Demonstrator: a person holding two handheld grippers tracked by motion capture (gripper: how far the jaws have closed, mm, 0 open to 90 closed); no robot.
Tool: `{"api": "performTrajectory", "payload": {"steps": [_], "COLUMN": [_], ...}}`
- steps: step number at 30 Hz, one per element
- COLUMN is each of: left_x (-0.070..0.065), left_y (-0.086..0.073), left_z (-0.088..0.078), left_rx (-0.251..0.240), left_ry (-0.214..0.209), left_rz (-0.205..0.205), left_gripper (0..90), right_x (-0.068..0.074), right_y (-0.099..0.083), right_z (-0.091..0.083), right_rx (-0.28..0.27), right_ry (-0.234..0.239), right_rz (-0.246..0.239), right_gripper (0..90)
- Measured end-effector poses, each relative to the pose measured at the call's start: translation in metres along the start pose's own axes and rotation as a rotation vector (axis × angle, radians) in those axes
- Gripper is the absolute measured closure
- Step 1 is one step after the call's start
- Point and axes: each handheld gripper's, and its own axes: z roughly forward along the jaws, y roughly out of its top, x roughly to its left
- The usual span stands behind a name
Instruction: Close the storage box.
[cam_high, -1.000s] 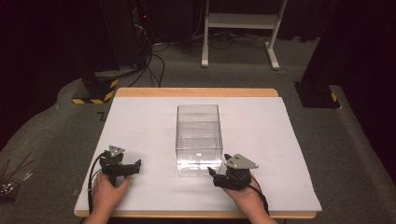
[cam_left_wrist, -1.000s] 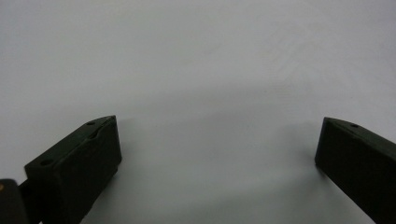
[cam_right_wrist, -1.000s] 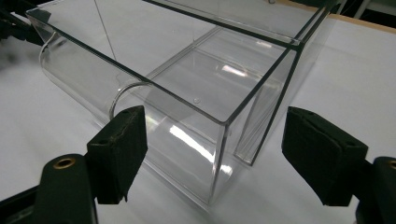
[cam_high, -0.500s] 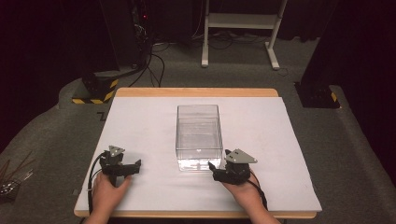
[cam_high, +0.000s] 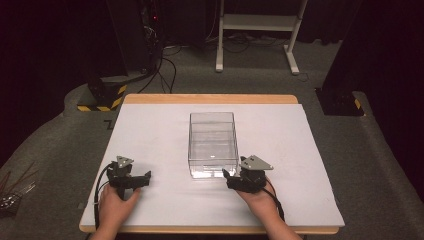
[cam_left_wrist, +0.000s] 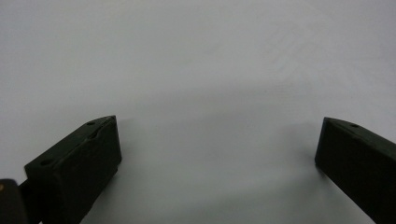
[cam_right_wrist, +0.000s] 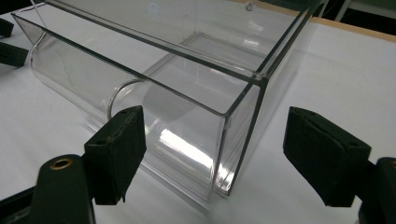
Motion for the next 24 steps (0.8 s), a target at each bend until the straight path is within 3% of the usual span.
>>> {"api": "performTrajectory", "payload": {"steps": [24], "left_x": [0.000], "left_y": [0.000], "left_z": [0.000], "left_rx": [-0.001], "left_ry": [0.000], "left_rz": [-0.001], "left_gripper": [0.7], "right_x": [-0.011], "right_y": [0.010], "right_z": [0.018], "right_rx": [-0.006], "right_ry": [-0.037], "right_rz": [0.022], "right_gripper": [21.5]}}
